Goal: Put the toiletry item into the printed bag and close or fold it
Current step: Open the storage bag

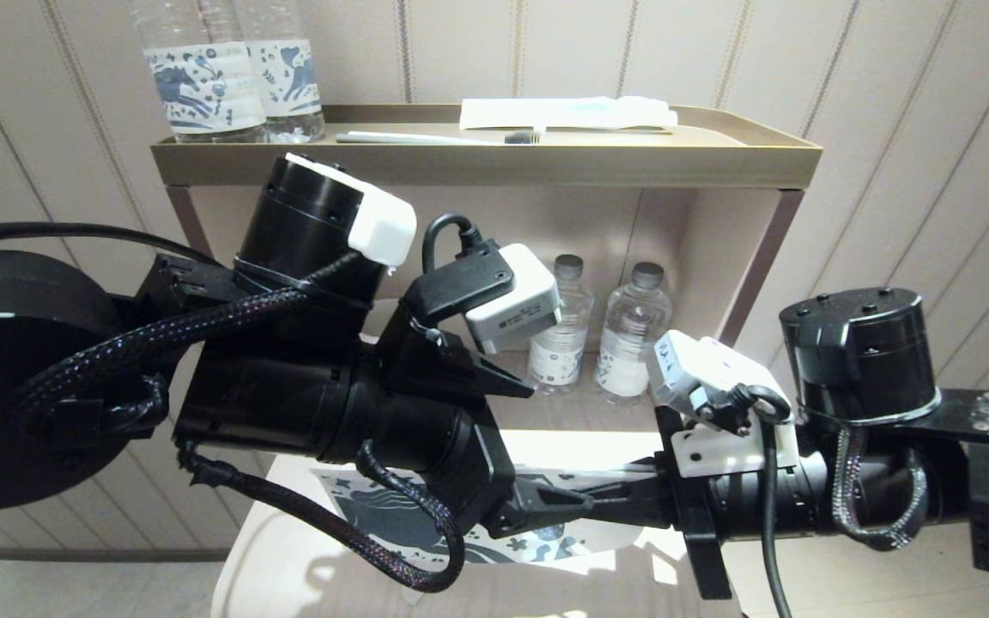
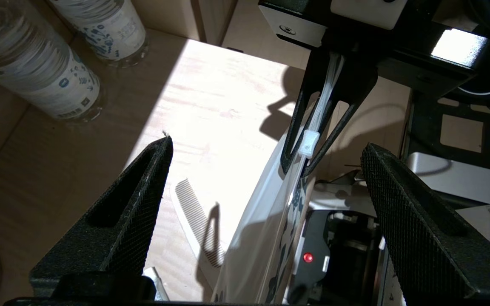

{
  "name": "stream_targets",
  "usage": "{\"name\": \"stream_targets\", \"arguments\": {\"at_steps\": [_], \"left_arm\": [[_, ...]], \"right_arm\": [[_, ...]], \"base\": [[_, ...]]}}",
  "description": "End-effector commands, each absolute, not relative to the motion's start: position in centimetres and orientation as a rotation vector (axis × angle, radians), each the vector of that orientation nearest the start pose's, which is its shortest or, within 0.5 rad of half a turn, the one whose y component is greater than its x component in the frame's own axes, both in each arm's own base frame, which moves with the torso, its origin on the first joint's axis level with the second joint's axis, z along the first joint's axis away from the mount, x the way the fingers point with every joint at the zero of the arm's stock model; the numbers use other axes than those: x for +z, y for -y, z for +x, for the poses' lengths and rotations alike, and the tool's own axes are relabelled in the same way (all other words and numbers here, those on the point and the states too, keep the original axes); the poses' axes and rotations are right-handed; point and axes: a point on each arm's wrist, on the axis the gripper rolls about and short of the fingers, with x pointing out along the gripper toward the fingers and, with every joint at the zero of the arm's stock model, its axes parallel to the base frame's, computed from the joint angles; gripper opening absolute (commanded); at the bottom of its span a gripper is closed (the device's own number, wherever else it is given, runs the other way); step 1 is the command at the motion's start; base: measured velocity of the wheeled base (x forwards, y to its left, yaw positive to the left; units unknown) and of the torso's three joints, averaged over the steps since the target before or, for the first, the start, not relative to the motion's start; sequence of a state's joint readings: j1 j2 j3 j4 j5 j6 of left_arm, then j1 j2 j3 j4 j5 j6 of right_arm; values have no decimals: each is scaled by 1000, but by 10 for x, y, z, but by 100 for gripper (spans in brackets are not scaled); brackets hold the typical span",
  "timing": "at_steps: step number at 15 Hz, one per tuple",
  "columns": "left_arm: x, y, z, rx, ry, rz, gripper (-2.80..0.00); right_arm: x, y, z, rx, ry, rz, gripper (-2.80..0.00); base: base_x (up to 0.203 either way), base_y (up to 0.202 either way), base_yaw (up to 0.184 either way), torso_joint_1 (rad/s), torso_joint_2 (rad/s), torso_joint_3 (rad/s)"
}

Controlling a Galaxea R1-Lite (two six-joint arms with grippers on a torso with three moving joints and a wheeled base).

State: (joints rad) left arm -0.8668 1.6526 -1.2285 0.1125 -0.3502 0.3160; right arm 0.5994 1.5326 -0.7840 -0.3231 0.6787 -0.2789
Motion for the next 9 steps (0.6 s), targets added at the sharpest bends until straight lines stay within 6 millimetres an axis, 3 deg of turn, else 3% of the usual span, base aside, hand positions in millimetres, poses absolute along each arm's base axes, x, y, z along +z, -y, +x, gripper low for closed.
{"name": "stream_targets", "arguments": {"at_steps": [1,9], "left_arm": [[243,237,189,-1277,-365,418,0],[239,244,186,-1301,-375,422,0]], "right_arm": [[196,-157,204,1316,-274,-218,-280],[196,-157,204,1318,-274,-219,-280]], "base": [[0,0,0,0,0,0],[0,0,0,0,0,0]]}}
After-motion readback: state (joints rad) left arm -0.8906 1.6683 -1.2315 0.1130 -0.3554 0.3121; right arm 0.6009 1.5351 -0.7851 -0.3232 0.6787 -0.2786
